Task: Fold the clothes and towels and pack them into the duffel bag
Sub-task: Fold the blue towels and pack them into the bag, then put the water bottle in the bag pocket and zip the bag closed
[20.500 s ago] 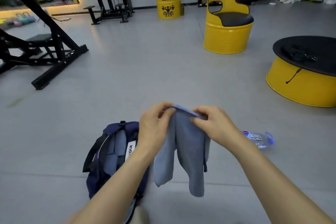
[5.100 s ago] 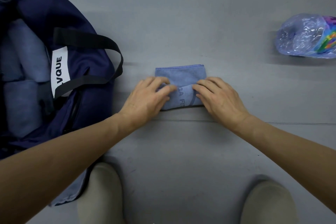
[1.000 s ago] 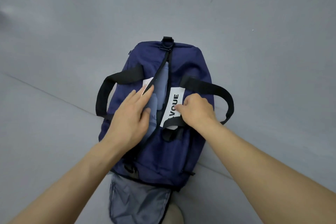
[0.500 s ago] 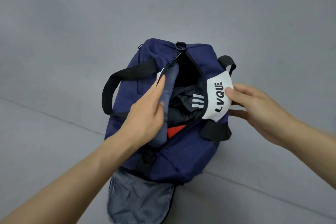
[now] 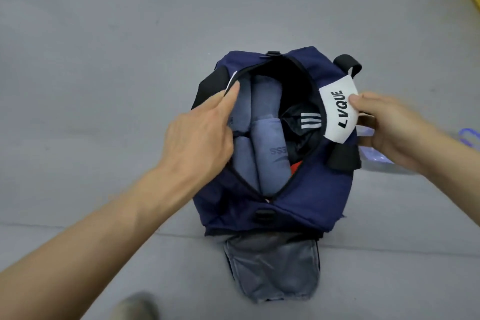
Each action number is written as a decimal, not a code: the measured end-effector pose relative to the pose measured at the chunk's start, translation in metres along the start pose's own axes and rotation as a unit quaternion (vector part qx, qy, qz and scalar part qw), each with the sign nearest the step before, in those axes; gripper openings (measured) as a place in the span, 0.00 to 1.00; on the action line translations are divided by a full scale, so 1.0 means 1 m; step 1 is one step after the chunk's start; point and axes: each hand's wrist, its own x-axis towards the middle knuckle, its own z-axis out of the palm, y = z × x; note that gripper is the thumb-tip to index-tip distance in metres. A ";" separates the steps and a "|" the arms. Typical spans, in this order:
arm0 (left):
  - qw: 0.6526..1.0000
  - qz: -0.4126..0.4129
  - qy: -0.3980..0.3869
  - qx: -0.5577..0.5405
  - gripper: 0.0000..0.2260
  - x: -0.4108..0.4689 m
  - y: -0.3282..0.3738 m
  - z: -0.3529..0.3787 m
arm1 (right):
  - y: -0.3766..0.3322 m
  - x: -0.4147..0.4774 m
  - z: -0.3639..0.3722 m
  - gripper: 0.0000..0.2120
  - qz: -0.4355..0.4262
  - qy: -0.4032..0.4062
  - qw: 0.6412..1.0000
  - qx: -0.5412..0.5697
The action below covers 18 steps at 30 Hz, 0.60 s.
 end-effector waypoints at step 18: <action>0.974 0.201 -0.080 0.068 0.34 0.002 0.113 0.038 | 0.109 -0.055 -0.102 0.13 -0.051 0.227 0.968 -0.098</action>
